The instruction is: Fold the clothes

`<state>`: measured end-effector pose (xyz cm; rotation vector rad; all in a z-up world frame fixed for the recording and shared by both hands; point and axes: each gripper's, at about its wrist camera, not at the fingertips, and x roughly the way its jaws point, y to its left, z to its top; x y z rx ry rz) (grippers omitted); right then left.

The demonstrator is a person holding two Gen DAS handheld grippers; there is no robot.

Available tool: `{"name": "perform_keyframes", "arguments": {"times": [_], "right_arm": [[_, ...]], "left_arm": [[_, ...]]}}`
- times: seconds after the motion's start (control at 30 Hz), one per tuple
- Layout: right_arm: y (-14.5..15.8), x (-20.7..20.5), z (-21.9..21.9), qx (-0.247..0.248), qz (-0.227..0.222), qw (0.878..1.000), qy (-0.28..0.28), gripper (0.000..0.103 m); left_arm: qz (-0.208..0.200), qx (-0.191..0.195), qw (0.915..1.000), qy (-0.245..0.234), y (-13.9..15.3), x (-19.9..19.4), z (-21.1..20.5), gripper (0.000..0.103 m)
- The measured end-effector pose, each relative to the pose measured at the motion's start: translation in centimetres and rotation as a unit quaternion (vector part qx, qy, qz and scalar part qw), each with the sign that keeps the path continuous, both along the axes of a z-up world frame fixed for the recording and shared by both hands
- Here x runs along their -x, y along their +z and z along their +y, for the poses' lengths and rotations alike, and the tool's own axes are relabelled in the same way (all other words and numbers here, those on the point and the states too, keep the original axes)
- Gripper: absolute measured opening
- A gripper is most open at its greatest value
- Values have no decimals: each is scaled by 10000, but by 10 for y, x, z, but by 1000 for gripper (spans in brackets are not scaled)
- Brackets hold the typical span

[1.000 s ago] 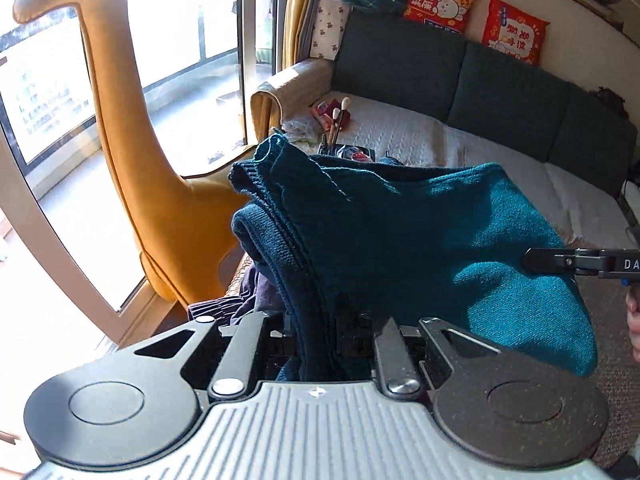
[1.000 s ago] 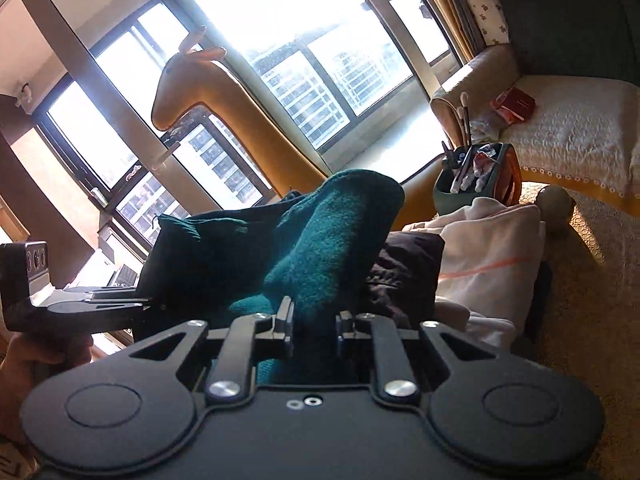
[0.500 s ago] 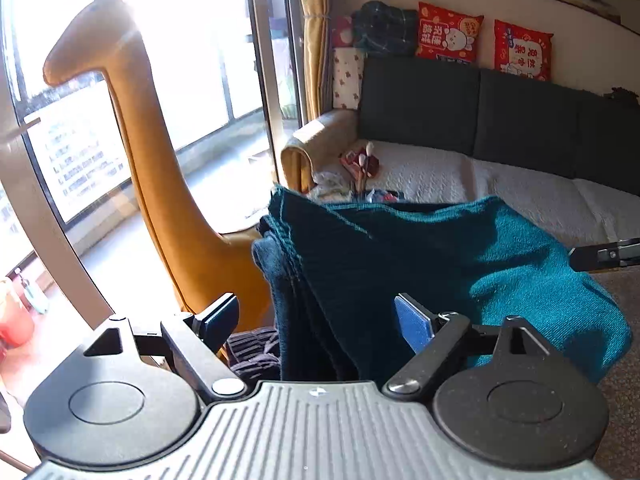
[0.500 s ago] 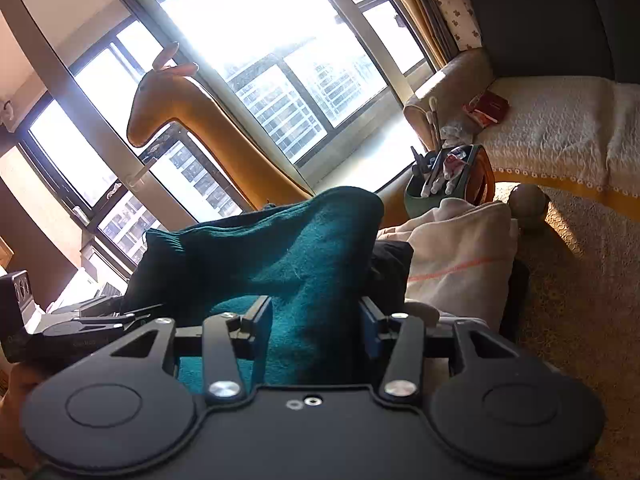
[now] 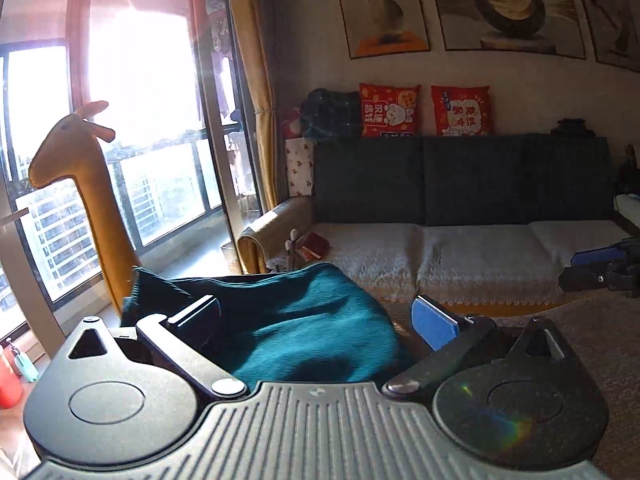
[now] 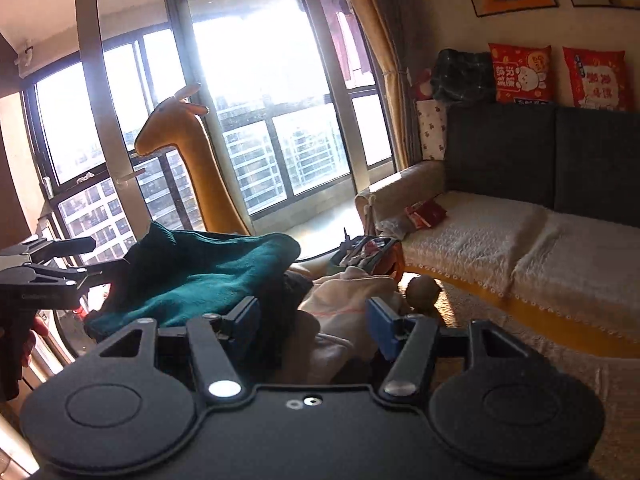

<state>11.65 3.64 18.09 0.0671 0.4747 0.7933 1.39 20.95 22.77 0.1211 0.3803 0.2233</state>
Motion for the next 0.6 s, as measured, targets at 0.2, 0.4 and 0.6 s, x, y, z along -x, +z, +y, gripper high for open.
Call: {"name": "perform_keyframes", "arguments": {"times": [0.2,0.4,0.6], "right_arm": [[-9,29,-79,299,-490,9949,-835,103],[-34,56,-153,518,-764,9811,-1702,103],[-73,79,-220,729,-955,9540,-2747,103]], "left_arm": [[-275,-25,9984,-499,-32,-16,-94,103],[-396,102,9936,-1053,-65,-25,-182,103],[-452,243,9905,-1277,-105,-23,-255,103]]}}
